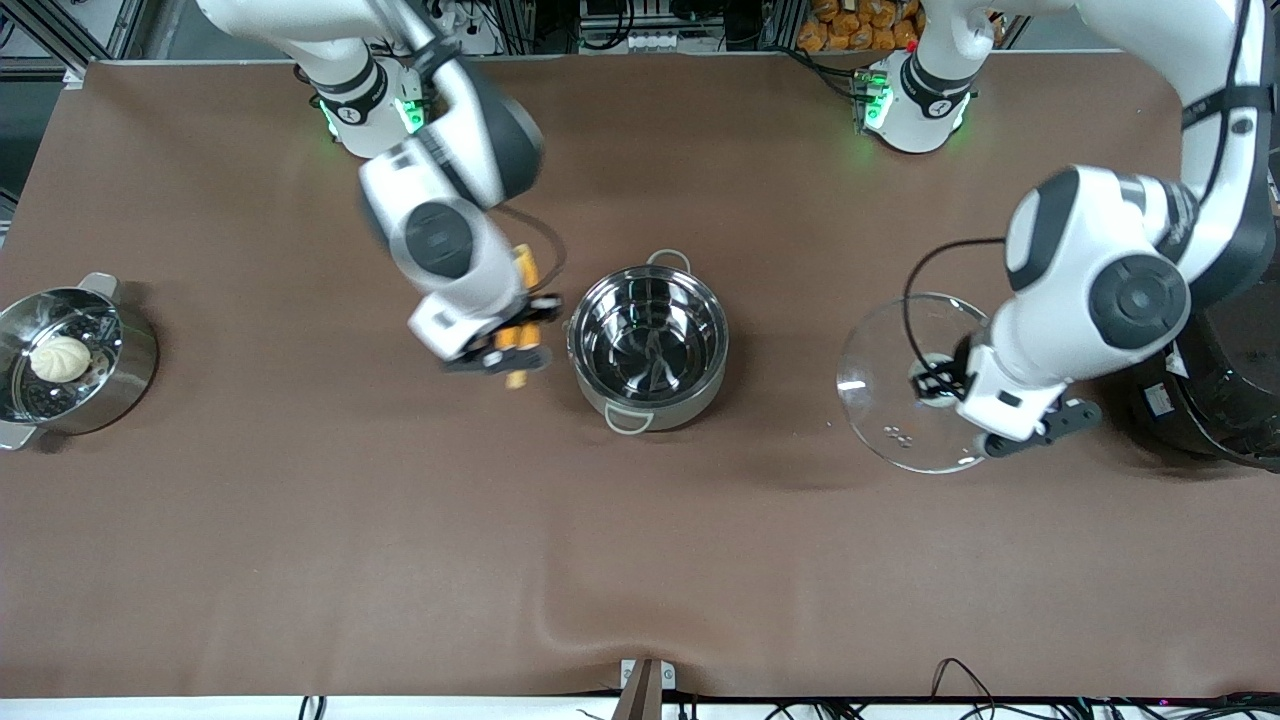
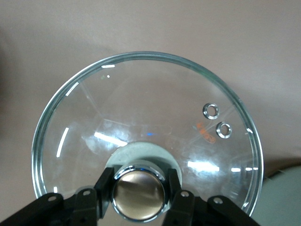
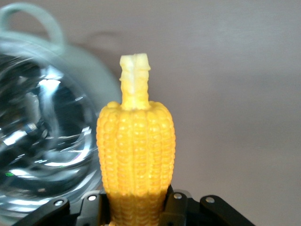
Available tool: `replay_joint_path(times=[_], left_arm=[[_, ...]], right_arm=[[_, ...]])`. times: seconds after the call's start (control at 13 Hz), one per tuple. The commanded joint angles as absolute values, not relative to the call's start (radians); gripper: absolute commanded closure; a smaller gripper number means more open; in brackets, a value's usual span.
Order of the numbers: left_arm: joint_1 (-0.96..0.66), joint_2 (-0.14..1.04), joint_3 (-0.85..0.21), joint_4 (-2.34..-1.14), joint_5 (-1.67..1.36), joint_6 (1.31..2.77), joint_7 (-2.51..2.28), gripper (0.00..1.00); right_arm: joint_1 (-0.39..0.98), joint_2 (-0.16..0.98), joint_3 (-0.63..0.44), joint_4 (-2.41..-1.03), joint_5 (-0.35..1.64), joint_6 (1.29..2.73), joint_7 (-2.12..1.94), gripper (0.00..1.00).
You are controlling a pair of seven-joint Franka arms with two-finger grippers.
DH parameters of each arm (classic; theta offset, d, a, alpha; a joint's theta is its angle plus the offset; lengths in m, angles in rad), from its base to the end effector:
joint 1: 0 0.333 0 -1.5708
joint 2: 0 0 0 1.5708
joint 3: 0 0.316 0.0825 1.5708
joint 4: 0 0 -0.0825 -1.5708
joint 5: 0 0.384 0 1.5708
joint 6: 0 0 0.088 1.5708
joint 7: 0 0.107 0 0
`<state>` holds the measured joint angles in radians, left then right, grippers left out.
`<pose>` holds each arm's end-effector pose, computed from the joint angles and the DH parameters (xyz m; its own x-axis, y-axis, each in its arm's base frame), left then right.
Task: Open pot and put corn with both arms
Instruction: 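Lower the corn into the pot while the left gripper sets the lid down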
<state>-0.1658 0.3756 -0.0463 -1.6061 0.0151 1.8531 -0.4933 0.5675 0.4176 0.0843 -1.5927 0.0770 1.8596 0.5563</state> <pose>0.6375 -0.1327 0.4018 0.9544 0.2760 -0.1141 0.2710 -0.9609 -0.0578 0.5227 0.3983 0.3819 0.9812 0.0631 -0.1823 0.0625 -0.9980 -0.0087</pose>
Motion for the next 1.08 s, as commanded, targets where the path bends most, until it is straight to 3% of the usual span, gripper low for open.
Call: replay_joint_path(times=[0.0, 0.31, 1.0], left_arm=[[-0.141, 0.336, -0.06, -1.788, 0.067, 2.021, -0.451, 1.0], [-0.08, 0.353, -0.064, -1.98, 0.12, 2.299, -0.419, 1.0], [-0.023, 0.433, -0.064, -2.011, 0.12, 2.385, -0.328, 0.99]], right_arm=[[0.639, 0.514, 0.068, -1.468, 0.072, 1.833, 0.577, 1.0], [0.684, 0.667, 0.064, -1.292, 0.06, 1.819, 0.672, 1.0], [0.715, 0.762, 0.061, -1.195, 0.0, 1.829, 0.666, 1.0]])
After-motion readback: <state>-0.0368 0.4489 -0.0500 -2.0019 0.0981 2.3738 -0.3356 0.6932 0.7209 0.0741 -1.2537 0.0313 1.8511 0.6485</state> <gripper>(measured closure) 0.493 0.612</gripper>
